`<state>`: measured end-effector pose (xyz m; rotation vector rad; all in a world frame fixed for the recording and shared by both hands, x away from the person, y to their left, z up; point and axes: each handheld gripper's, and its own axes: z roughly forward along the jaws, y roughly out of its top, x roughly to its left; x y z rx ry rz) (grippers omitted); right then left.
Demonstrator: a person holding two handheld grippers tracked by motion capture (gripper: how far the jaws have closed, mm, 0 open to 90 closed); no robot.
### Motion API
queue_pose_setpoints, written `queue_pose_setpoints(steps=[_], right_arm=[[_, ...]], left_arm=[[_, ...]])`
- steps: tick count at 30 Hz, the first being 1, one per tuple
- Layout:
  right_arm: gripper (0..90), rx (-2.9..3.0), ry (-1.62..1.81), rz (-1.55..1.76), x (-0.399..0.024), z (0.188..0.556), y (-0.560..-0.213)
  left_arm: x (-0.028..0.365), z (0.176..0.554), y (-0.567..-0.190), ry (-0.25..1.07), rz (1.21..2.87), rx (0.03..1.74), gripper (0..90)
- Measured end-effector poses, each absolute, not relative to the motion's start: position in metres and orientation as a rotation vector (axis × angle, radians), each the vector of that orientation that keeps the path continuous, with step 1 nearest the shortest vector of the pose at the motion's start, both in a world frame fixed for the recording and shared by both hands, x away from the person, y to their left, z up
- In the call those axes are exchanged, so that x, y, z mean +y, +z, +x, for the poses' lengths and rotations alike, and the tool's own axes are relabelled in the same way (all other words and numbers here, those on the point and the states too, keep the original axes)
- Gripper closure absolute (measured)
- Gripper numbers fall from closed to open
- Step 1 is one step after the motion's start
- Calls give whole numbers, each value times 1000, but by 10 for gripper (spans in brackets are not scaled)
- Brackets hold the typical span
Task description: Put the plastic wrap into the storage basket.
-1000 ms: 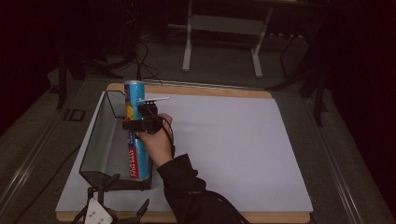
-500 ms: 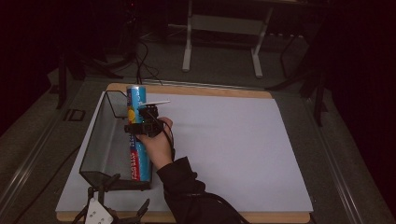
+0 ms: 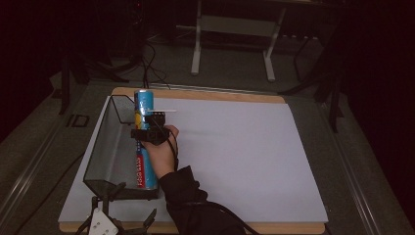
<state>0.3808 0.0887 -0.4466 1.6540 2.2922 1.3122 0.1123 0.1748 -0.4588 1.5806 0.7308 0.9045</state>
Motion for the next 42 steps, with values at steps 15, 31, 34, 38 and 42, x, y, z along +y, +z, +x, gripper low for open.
queue_pose_setpoints(steps=[15,31,34,38,42], right_arm=[[312,2248,1264,1696,96,385,-461],[274,2281,1188,1642,103,391,-474],[169,2296,1229,1546,100,391,-470],[116,2318,1229,1358,98,388,-461],[117,2319,1256,1251,86,385,-444]], left_arm=[[175,112,-459,906,1585,726,1],[174,113,-459,903,1587,727,1],[174,113,-459,902,1589,726,1],[174,113,-460,899,1593,728,1],[174,114,-460,892,1594,734,1]])
